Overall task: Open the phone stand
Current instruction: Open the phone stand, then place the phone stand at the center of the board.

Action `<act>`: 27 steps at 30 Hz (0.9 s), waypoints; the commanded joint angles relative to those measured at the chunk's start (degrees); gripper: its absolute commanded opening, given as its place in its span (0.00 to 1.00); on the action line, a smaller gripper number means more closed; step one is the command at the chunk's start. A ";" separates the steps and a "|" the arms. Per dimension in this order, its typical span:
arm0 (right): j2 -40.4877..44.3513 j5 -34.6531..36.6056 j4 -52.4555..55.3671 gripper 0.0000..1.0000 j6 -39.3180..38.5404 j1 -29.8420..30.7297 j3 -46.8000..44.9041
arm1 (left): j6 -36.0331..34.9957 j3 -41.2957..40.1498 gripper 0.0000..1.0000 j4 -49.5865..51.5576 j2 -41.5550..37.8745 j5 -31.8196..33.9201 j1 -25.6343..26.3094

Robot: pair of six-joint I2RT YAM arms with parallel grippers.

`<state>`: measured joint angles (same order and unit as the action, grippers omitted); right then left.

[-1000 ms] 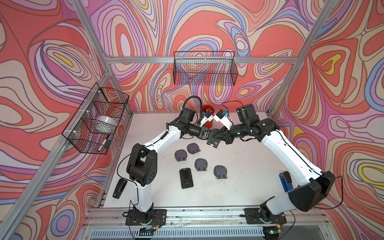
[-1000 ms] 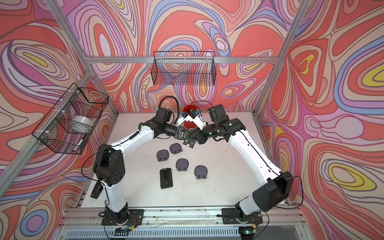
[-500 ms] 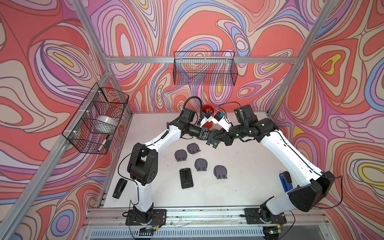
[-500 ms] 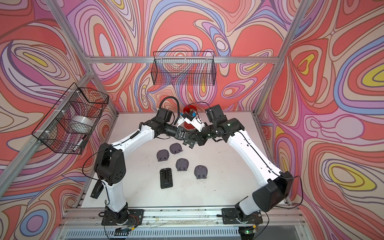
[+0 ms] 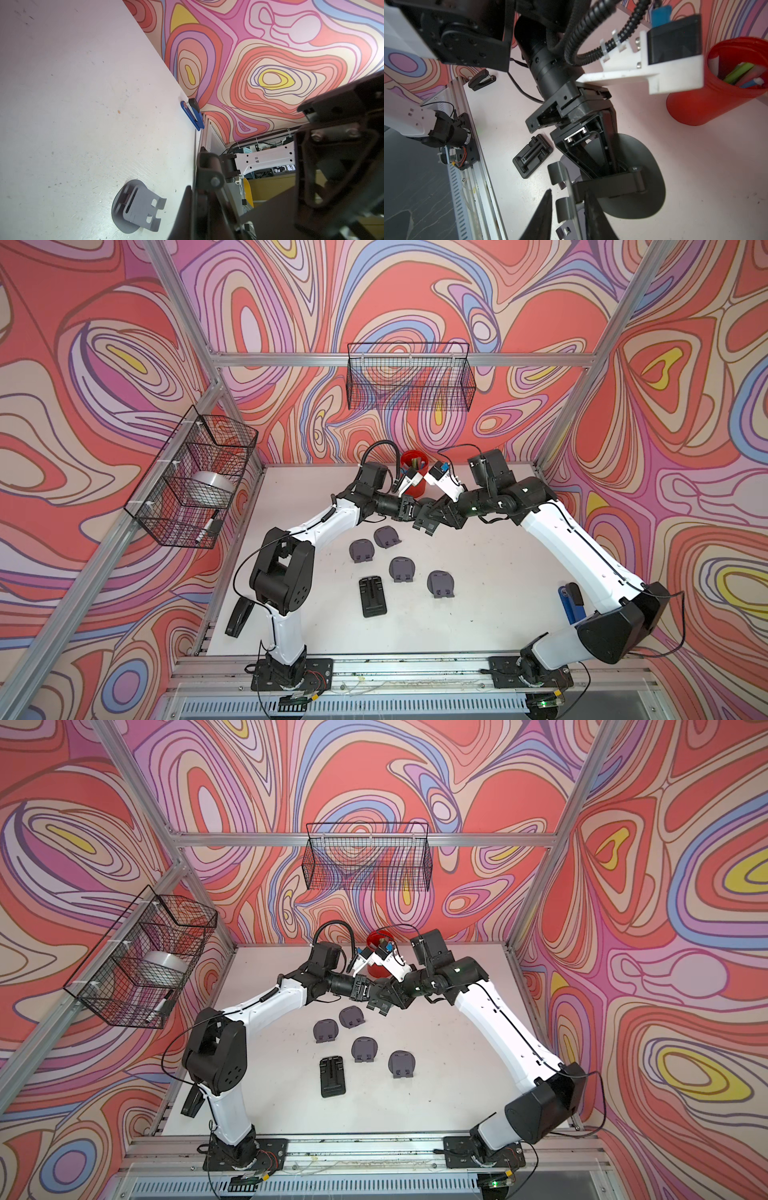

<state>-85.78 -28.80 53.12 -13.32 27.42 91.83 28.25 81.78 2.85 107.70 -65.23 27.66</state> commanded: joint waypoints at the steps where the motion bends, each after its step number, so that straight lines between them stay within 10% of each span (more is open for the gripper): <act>1: 4.35 -1.49 -2.72 0.40 4.90 1.32 -0.92 | 7.49 -3.56 0.00 -11.98 -0.23 10.12 -0.85; 10: 10.11 7.80 -6.34 0.52 15.61 -1.41 -6.12 | 18.81 -1.44 0.00 -30.51 10.28 16.59 3.63; 27: 16.69 5.75 -10.35 0.52 23.24 -18.25 -16.88 | 23.22 19.61 0.00 -23.24 32.35 29.72 10.66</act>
<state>-70.67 -22.68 44.36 9.21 9.80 76.01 49.98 99.53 -21.52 138.21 -39.38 38.33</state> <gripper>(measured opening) 0.522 0.061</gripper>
